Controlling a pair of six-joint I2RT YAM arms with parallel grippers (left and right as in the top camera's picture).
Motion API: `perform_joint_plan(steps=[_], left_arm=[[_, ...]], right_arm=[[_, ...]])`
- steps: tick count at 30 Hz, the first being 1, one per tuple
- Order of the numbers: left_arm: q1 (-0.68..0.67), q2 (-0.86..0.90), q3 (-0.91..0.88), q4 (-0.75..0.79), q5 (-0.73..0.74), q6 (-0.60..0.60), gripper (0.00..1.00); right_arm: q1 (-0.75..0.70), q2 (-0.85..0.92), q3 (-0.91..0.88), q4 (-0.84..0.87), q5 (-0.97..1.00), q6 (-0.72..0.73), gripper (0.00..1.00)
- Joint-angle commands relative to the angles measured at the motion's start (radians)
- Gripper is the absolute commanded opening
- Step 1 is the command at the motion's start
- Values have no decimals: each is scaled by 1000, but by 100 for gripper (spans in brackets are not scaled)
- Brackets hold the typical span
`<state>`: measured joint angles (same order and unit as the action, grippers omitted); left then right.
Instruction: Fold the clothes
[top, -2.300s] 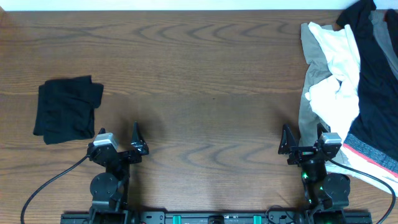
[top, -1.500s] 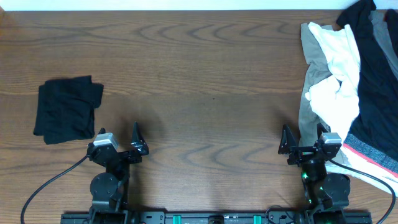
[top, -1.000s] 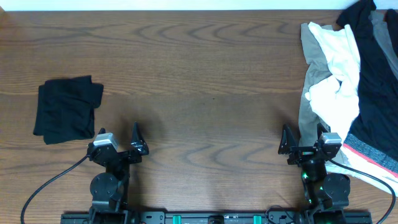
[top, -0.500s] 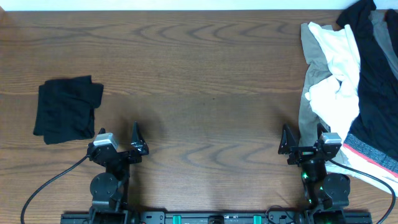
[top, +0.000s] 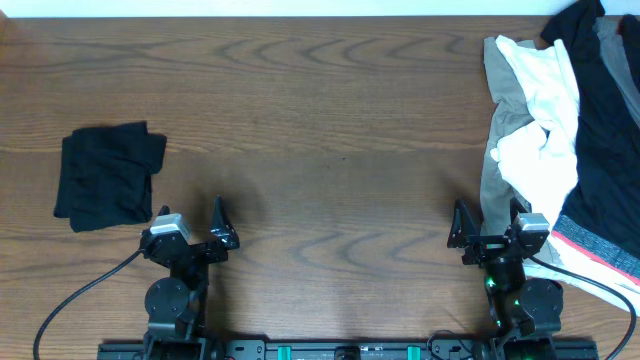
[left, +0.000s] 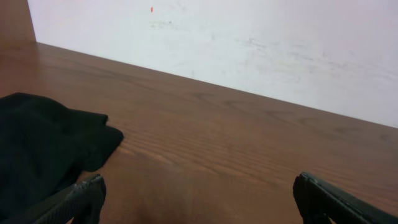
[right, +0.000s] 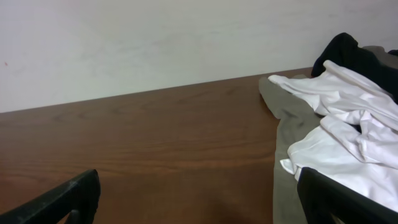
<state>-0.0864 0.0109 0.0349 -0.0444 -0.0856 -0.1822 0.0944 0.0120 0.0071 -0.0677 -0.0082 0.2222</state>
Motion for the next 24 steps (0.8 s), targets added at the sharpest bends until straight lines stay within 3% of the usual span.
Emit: perform_joint_plan(steps=[1, 12, 16, 24], left_arm=[[-4, -6, -31, -18, -11, 9, 98], [-4, -5, -31, -18, 0, 2, 98], [-4, -5, -26, -23, 31, -33, 98], [-4, 43, 75, -31, 105, -34, 98]], right_arm=[[-7, -6, -2, -3, -11, -9, 99], [-7, -6, -2, -2, -26, -9, 99], [-7, -5, 0, -4, -27, 54, 99], [-8, 27, 108, -85, 21, 6, 99]])
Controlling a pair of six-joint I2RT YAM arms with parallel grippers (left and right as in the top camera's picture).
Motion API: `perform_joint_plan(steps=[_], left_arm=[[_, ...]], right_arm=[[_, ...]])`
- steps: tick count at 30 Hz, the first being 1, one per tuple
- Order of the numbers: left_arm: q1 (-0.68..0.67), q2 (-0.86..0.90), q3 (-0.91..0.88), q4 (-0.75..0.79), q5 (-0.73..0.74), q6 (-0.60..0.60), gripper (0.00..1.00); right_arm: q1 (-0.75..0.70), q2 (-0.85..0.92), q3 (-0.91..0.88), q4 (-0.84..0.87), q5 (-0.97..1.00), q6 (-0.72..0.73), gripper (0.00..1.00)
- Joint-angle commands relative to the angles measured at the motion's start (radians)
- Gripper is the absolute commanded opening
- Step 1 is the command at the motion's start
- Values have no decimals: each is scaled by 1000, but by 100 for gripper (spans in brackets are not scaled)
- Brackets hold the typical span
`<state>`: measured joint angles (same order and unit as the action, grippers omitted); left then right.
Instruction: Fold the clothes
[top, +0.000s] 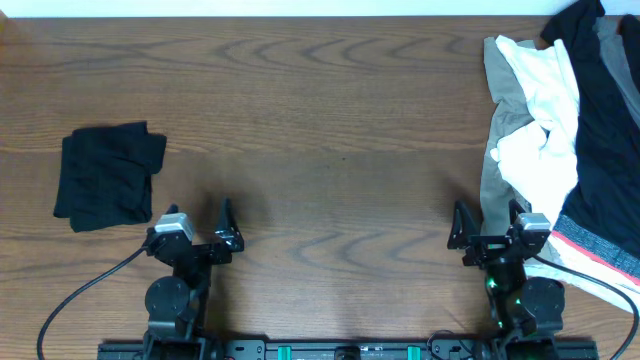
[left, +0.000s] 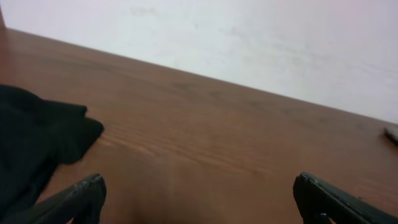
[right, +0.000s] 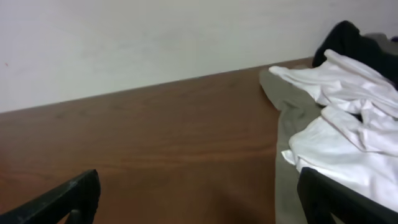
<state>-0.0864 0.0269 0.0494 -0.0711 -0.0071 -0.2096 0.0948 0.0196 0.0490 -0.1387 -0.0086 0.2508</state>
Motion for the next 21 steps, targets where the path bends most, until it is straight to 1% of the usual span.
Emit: perform_joint_plan(steps=[1, 6, 11, 15, 18, 21], left_arm=[[-4, 48, 88, -15, 26, -6, 98], [-4, 194, 263, -105, 34, -5, 98], [-4, 391, 480, -237, 34, -5, 98], [-4, 550, 620, -405, 34, -5, 98], [-4, 644, 695, -536, 34, -5, 98], [-4, 714, 755, -632, 34, -5, 98]], right_arm=[[-8, 36, 89, -30, 35, -24, 99], [-9, 164, 227, -144, 79, -25, 99], [-10, 371, 409, -286, 125, -53, 99], [-10, 579, 581, -426, 144, -120, 99], [-10, 715, 682, -507, 151, -126, 99], [-10, 832, 768, -562, 92, -126, 99]])
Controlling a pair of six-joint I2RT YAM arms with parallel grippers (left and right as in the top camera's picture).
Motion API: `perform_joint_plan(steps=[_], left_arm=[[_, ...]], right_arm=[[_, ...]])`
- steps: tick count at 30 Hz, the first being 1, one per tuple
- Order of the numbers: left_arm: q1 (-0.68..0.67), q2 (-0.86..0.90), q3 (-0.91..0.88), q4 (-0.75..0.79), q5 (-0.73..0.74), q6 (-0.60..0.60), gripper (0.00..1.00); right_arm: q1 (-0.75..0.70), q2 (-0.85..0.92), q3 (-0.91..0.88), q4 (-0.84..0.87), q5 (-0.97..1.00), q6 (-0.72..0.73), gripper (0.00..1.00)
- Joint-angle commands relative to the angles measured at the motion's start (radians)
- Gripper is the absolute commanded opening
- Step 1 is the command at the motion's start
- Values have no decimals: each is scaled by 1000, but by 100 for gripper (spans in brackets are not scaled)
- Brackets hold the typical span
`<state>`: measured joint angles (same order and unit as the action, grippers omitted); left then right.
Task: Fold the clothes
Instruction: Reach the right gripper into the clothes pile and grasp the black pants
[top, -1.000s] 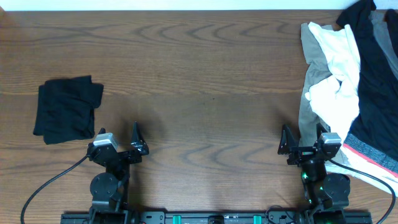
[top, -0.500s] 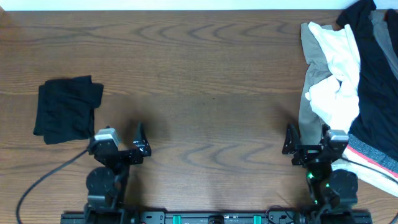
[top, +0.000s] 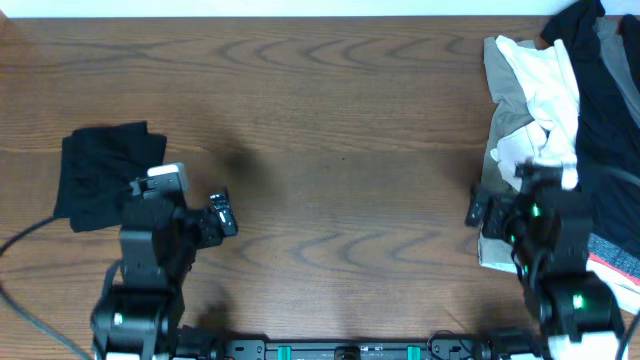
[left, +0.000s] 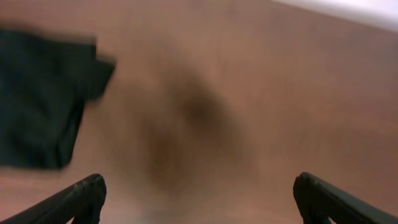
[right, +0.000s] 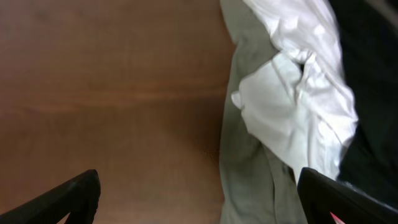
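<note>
A folded black garment (top: 108, 175) lies at the table's left and shows blurred at the upper left of the left wrist view (left: 37, 99). At the right edge lies an unfolded pile: a white garment (top: 545, 110) (right: 292, 99) on an olive-grey one (top: 497, 140) (right: 249, 162), with dark navy cloth (top: 610, 130) (right: 373, 93) beyond. My left gripper (top: 195, 222) (left: 199, 199) hangs open over bare wood, right of the black garment. My right gripper (top: 515, 212) (right: 199, 196) hangs open above the olive-grey garment's left edge, holding nothing.
The brown wooden table (top: 340, 150) stretches between the two lots of clothes. A red-and-white striped hem (top: 600, 258) lies at the pile's near right. A cable (top: 30, 235) runs from the left arm across the near left of the table.
Both arms stand higher than before, and their cameras now look down on the table instead of across it. Both grippers are still open and empty. The clothes have not moved.
At first both grippers sat low at the near edge, open, the left turned towards the black garment. Then the left had swung a little to the right, the right unchanged. Now both are raised over the table, the right above the pile's edge.
</note>
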<state>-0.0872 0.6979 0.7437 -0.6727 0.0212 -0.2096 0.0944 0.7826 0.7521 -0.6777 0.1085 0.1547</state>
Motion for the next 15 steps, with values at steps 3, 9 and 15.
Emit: perform_joint_plan(steps=[3, 9, 15], left_arm=[[-3, 71, 66, -49, 6, -6, 98], [-3, 71, 66, -49, 6, -6, 98], [-3, 72, 66, -49, 6, -5, 98]], right_arm=[[-12, 137, 103, -23, 29, -27, 99], [-143, 278, 106, -55, 240, 159, 99], [-386, 430, 105, -84, 265, 285, 95]])
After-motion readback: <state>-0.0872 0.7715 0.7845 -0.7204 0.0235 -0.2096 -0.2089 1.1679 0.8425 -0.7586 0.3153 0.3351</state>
